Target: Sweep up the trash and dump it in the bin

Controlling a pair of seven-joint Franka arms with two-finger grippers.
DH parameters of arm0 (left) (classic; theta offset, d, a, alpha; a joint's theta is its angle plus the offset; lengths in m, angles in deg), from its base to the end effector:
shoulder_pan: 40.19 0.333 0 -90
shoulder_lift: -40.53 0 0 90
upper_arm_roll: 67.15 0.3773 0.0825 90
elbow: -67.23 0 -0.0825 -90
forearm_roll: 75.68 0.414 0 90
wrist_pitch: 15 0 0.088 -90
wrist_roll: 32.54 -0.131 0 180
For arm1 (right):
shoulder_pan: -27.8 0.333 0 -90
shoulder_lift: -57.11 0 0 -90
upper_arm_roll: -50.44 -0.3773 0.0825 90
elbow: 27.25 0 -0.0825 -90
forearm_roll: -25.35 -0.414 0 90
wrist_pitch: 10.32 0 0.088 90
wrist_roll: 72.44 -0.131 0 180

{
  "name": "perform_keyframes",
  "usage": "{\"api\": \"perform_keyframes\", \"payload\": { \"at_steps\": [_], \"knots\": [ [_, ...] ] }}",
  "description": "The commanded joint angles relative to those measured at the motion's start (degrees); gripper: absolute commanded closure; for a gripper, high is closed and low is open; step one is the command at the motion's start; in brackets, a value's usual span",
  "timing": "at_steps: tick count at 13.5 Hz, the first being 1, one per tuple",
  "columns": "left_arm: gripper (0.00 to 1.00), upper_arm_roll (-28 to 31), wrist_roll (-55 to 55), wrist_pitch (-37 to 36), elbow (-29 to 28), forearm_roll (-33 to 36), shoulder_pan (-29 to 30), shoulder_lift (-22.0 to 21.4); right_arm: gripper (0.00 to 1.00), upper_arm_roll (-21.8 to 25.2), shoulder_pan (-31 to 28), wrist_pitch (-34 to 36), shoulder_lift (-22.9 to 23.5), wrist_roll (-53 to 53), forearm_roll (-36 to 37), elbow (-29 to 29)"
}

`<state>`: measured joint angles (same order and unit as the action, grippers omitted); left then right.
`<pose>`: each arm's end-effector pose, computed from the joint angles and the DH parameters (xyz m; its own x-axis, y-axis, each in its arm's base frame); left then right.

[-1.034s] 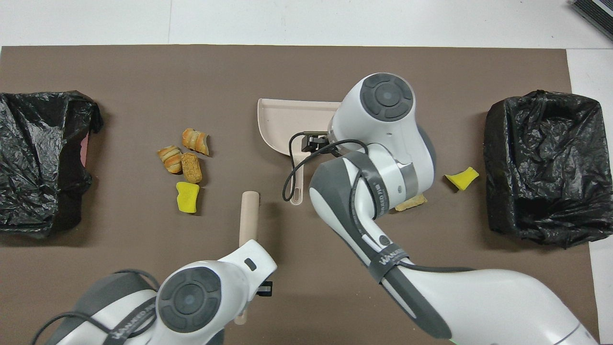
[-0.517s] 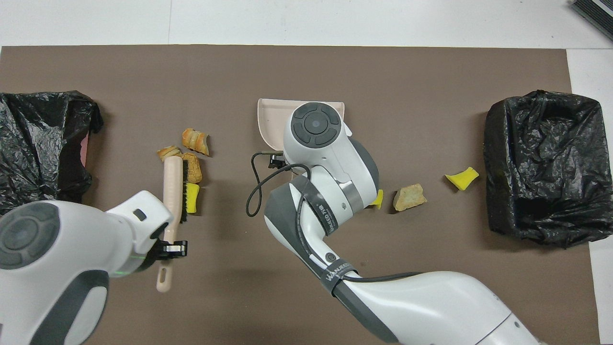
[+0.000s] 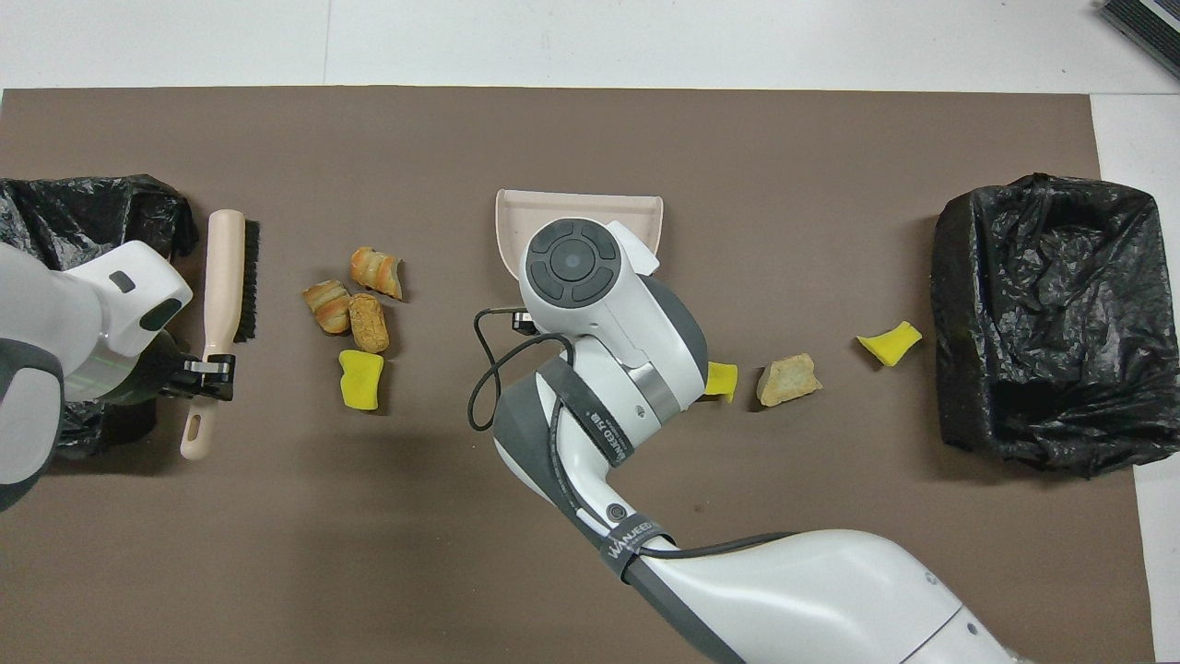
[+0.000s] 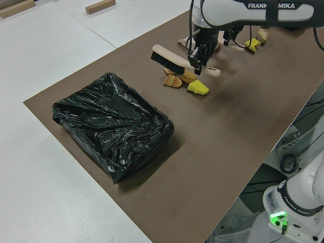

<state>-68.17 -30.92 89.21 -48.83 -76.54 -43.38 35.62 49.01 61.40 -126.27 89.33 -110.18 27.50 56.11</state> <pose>0.5357 -0.0412 0.5029 0.9918 -0.0407 -0.1212 -0.0399 -0.9992 0.0091 0.6333 0.4360 0.3736 0.9992 -0.0348 0.0177 -0.0350 -0.9993 0.0122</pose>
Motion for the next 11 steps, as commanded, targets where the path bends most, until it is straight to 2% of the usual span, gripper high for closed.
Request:
{"api": "perform_keyframes", "payload": {
  "at_steps": [1,3,5,6,7,8,9,11],
  "knots": [
    [1.00,-0.8,-2.6,1.8,1.4,1.9,1.8,1.5,0.39,-0.2,0.1,-0.2,-0.4,-1.3,1.3,1.5],
    [1.00,-0.8,-2.7,2.5,2.4,4.4,2.7,5.1,0.41,-0.2,0.4,0.2,-0.8,-1.3,1.2,2.2],
    [1.00,-0.8,-2.7,3.8,4.0,5.3,2.0,8.7,0.53,-0.2,0.9,1.1,-1.0,-1.2,1.2,2.2],
    [1.00,-0.9,-2.7,4.9,3.7,5.2,1.9,8.9,0.54,-0.2,1.1,2.5,-1.0,-1.1,1.4,1.7],
    [1.00,-0.9,-2.8,5.0,3.2,5.2,1.9,8.8,0.60,-0.2,1.0,2.7,-1.0,-1.0,1.4,1.6],
    [1.00,-1.0,-2.8,5.1,3.0,5.2,1.5,8.9,0.93,-0.2,1.3,2.7,-1.1,-1.0,1.3,1.7],
    [1.00,-1.0,-2.6,5.4,2.2,5.1,0.0,9.0,1.00,-0.2,1.6,2.7,-1.1,-0.8,1.3,1.6],
    [1.00,-1.1,-2.2,7.8,-1.2,5.0,-1.1,8.3,1.00,-0.3,1.6,2.6,-2.0,1.8,0.7,1.6]
  ]
}}
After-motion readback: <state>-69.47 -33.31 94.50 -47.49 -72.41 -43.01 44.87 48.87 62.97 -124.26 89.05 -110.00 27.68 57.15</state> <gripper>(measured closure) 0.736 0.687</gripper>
